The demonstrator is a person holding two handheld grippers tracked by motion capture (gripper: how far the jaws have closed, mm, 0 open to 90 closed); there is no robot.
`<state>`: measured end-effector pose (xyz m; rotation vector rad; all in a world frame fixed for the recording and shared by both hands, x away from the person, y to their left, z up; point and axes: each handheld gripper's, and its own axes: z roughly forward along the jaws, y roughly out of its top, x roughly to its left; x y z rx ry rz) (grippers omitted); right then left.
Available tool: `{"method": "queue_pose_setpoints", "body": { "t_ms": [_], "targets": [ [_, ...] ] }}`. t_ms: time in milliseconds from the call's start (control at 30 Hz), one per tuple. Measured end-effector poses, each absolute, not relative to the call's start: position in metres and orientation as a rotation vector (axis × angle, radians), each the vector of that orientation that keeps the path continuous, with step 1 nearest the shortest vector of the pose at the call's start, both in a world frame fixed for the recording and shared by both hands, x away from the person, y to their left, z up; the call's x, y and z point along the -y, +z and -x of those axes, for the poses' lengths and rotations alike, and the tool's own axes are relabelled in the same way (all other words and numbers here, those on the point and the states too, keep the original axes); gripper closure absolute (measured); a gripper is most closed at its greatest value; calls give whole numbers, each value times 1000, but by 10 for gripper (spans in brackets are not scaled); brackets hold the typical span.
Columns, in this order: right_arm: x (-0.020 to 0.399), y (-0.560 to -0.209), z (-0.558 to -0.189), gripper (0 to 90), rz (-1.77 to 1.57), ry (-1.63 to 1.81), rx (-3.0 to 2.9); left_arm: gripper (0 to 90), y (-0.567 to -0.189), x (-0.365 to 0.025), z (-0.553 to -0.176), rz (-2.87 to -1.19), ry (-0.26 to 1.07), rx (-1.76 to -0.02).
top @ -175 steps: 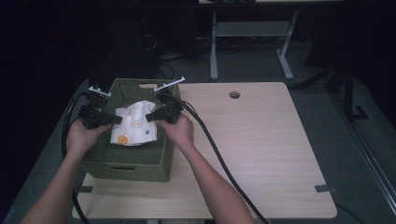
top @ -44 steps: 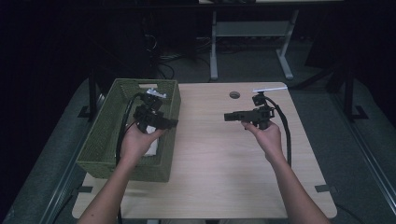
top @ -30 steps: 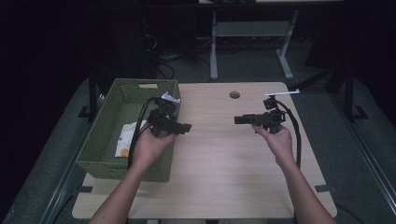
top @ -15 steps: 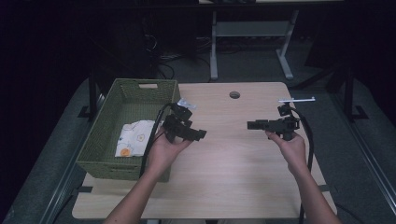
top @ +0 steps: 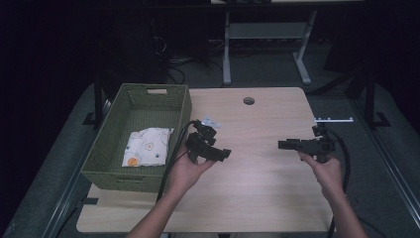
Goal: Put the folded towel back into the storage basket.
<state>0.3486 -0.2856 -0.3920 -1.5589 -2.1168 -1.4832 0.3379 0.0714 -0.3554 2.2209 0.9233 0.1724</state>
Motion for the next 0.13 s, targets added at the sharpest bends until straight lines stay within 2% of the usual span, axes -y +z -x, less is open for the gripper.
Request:
{"method": "queue_pose_setpoints", "body": {
  "t_ms": [133],
  "targets": [
    [293, -397, -341, 324, 1573, -1487, 2106, 319, -363, -65, -332, -2232, 159, -906]
  ]
}}
